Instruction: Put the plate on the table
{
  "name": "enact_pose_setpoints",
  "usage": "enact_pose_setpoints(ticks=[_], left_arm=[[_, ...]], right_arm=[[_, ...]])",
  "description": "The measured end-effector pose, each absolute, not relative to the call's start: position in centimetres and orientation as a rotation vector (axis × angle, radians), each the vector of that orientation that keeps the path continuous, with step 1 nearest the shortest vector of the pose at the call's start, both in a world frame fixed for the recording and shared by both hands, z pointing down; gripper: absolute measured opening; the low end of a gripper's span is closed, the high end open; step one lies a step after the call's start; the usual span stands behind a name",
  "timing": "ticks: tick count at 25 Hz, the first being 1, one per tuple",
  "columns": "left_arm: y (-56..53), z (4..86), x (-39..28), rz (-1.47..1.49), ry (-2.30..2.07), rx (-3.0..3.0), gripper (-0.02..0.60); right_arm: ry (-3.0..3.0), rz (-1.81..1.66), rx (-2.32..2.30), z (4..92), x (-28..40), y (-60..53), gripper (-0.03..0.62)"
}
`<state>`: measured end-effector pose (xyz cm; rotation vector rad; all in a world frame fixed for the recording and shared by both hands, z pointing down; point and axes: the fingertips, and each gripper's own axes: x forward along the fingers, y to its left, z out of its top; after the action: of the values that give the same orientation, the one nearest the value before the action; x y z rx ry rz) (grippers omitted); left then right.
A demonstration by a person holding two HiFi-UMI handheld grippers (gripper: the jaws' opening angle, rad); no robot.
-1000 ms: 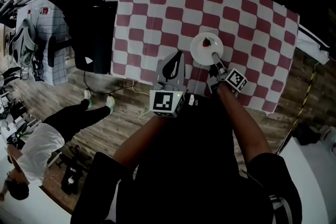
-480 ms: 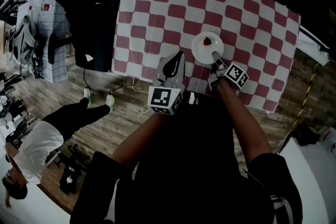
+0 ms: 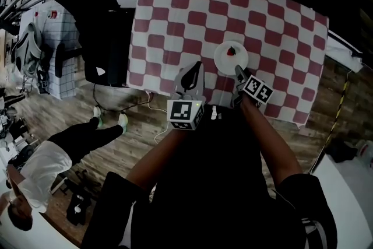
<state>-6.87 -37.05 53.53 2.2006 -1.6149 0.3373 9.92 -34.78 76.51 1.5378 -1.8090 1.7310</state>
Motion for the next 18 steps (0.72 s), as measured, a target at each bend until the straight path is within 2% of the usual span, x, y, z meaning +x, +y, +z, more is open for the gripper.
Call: enact_pose_setpoints(ticks=[8,18], left_arm=[[-35.5,53.0,-6.4,0.315,-1.570,2.236,0.011],[-34.0,51.4,-4.9,0.255,-1.498,2.309,0.011]], right_arm=[[-1.862,1.769,1.592,74.0,10.6,-34.2,0.230],[-2.147,1.697,1.600,64.7,8.4,-33.9,0.218]])
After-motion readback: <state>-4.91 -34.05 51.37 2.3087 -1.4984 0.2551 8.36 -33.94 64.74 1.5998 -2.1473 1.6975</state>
